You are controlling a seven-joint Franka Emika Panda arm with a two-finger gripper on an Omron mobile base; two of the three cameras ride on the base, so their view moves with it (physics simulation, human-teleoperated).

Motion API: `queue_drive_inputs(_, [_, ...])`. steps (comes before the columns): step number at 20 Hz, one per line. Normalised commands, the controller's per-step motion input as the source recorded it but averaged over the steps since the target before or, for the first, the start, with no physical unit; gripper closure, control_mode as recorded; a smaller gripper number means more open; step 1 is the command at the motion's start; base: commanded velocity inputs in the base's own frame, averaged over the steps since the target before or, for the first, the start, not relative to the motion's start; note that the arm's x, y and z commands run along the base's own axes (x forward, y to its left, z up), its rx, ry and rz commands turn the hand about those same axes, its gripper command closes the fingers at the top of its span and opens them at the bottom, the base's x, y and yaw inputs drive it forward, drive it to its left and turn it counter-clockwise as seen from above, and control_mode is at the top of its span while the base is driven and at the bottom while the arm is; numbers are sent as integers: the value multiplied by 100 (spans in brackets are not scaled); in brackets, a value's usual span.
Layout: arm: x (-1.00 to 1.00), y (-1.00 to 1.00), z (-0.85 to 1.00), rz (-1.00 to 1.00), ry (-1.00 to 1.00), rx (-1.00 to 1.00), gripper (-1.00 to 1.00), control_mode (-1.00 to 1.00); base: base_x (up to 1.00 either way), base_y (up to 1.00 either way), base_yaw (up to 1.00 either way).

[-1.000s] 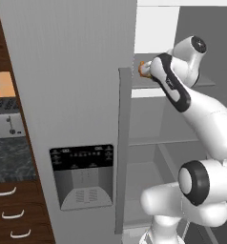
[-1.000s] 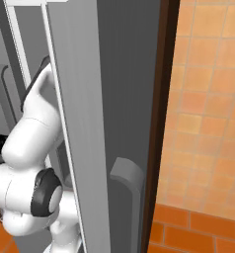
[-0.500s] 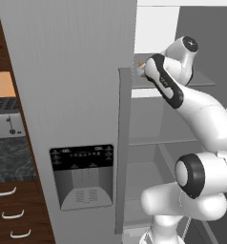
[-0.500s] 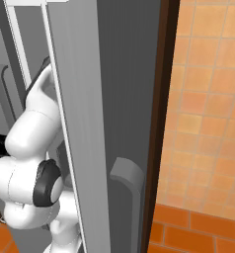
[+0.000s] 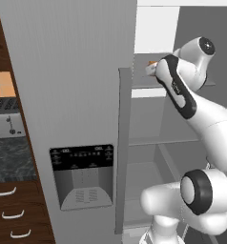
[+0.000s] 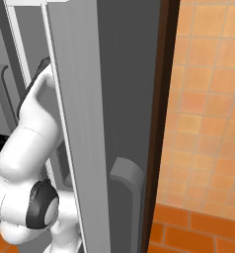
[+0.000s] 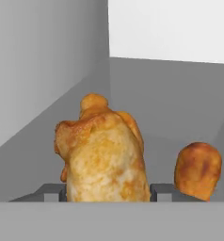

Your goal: Place one lemon and one chicken drumstick in each tupperware on the nearby counter, to pack two identical lunches.

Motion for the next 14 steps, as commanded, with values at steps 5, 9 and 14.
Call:
queue_drive_inputs(5, [-100, -15, 51, -9, -2, 2, 100, -100, 0, 0, 0])
queue_drive_inputs(9, [-100, -23, -5, -7, 2, 0, 100, -100, 0, 0, 0])
queue_drive_inputs(14, [-100, -24, -78, -1, 9, -8, 100, -100, 0, 0, 0])
